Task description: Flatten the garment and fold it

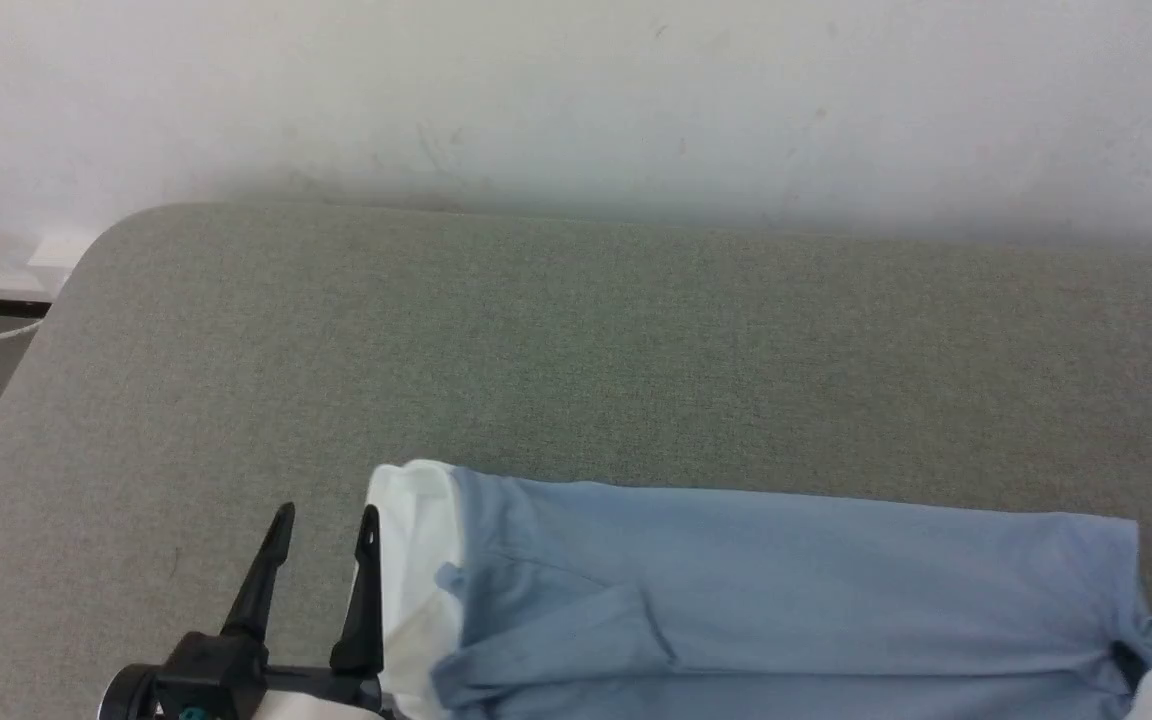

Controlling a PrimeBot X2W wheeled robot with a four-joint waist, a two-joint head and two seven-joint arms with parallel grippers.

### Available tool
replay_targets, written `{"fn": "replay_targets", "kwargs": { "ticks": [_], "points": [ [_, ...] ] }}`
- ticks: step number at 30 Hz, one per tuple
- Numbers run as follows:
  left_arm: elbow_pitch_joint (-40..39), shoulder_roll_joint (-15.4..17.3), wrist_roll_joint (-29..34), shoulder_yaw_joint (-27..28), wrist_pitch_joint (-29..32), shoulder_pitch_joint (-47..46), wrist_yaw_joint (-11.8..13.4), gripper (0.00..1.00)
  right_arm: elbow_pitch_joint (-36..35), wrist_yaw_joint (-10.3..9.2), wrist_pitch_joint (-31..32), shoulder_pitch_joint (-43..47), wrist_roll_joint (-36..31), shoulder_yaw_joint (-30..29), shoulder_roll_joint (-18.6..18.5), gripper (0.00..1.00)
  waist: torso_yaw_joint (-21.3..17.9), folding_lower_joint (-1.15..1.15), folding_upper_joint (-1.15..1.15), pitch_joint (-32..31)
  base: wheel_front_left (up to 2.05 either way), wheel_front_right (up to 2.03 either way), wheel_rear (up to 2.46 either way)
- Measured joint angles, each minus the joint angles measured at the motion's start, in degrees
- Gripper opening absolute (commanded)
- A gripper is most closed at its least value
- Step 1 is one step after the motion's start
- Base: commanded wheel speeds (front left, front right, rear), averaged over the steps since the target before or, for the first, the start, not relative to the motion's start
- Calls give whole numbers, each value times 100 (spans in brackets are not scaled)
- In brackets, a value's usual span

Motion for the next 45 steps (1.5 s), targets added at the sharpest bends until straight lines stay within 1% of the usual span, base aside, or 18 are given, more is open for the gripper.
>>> {"fn": "replay_targets", "kwargs": {
  "ticks": [4,7,11,14,17,26,31,32,37,43,45],
  "points": [
    [11,-10,1,12,0,0,-38,100,142,-2,-63,-63,-319,-519,-419,0,-48,0,0,-42,0,0,0],
    [41,-13,8,4,0,1,-41,100,268,-3,-94,-69,-516,-750,-623,0,-51,0,0,-60,0,0,0],
    [79,-14,-2,18,0,51,-42,100,252,-3,-142,-69,-494,-744,-633,0,-55,0,0,-137,0,0,0],
    [116,-16,-3,46,0,104,-42,100,-1,-3,-86,-47,-352,-571,-600,0,-67,0,0,-229,0,0,0],
    [133,-16,-5,76,0,179,-44,100,-448,-4,97,58,-231,-311,-569,0,-85,0,0,-329,0,0,0],
    [159,-22,-81,75,0,292,-87,100,-1897,-8,946,472,69,614,-587,0,-117,-1,0,-595,0,0,0],
    [187,-29,-79,2,0,297,-92,100,-2493,-10,1343,535,409,1204,-350,0,13,0,0,-676,0,0,0],
    [187,-29,-79,2,0,297,-92,100,-2493,-10,1343,535,409,1204,-350,0,13,0,0,-676,0,0,0],
    [205,-32,-66,-31,0,301,-101,100,-2697,-10,1510,457,724,1844,-20,0,215,-1,0,-708,0,0,0],
    [220,-33,-37,-32,0,301,-146,100,-2602,-10,1493,-29,936,2503,413,0,495,-1,0,-682,0,0,0],
    [231,-33,-8,-40,0,298,-152,100,-2496,-10,1422,-219,834,2727,445,0,591,0,0,-661,0,0,0]
  ]
}}
